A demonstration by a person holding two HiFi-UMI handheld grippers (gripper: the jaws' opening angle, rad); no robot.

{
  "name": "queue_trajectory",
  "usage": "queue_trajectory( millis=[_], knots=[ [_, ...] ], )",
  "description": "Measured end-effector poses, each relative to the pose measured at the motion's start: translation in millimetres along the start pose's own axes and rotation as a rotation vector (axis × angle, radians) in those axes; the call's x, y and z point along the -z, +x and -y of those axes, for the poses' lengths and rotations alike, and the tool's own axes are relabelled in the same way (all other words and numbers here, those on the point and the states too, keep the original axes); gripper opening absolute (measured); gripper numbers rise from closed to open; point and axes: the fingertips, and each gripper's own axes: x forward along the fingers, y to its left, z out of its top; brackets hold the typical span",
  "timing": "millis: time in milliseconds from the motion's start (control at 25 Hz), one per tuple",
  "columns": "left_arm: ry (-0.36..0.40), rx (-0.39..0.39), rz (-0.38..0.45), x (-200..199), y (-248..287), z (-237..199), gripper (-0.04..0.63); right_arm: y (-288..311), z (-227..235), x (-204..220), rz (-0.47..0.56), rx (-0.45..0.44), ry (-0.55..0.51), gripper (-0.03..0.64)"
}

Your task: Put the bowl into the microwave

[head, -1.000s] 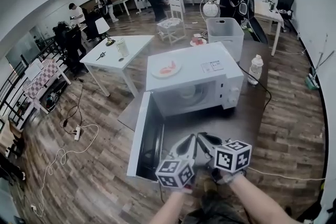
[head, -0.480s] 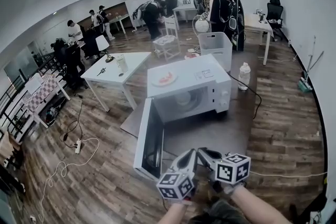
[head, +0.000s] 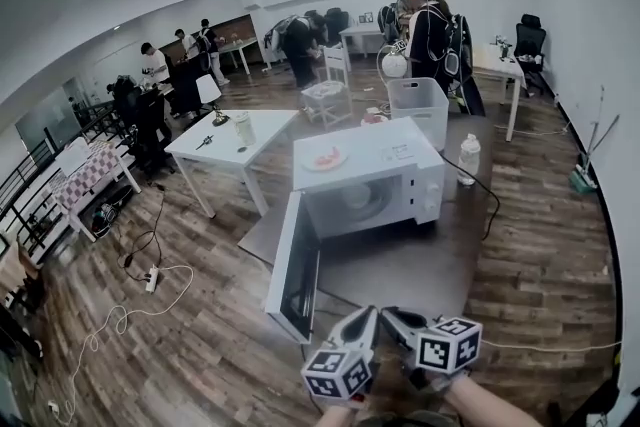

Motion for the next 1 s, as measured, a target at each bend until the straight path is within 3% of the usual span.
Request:
queue_trajectory(
  millis=[320,1000],
  knots=[
    [-0.004,-0.030,0.012,5,-18,2,0.010,-6,-19,7,0.003,-0.043,0.012,0.000],
    [-0.029,-0.019,-0.008,18,-29,21,0.009,-27,-21,21,-0.033,-0.037,0.021,0.000]
  ],
)
